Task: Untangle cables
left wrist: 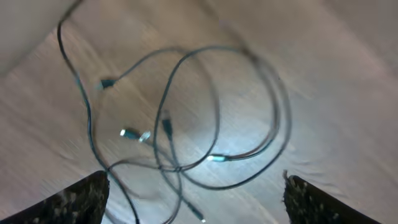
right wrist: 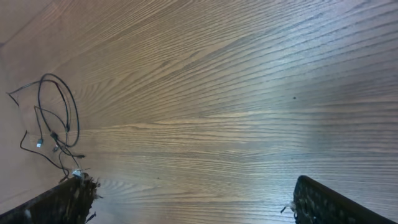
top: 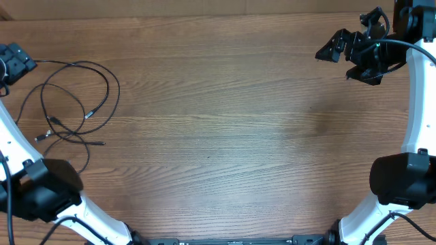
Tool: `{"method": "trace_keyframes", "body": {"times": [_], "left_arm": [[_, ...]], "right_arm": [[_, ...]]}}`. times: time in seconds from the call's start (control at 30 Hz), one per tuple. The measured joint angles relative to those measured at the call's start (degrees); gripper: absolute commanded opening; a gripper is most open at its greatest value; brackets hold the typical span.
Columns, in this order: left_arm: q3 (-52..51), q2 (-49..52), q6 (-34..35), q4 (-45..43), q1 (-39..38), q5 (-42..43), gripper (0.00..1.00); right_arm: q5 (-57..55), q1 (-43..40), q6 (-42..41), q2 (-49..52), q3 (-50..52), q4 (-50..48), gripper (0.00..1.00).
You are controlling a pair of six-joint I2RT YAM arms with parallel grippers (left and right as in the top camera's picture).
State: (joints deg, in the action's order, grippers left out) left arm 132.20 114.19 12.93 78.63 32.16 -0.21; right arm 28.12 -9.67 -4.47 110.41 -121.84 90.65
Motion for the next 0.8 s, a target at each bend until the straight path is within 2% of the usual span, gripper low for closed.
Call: {"method": "trace_keyframes", "body": {"times": [0.13,0.33,0.43,0.53,0.8], "left_arm": [[-0.02,-9.01,0.02,-1.05,-5.53,-0.02,0.93],[0.61,-21.99,0.00,4.37,-20.83,0.44,0.95],[0.68,-22.49,0.00,6.12,-26.60,0.42,1.00],[0.63,-20.72,0.00,7.02,-32.52,0.66,0.99],[0.59,-18.03,0.00,8.52,-35.19,0.61,1.00]], "right_arm": [[-0.02,1.25,0.98,0.00,0.00,-0.22,0.98],[-4.72,6.88,1.90,-1.16,0.00,-1.66,1.00],[-8.55,9.16,1.92,-4.15,0.00,-1.97,1.00],[-13.55,10.47,1.90,-11.63,0.00,-1.57,1.00],[-18.78,10.45,1.92,-24.41,-0.26,1.16,1.00]]}}
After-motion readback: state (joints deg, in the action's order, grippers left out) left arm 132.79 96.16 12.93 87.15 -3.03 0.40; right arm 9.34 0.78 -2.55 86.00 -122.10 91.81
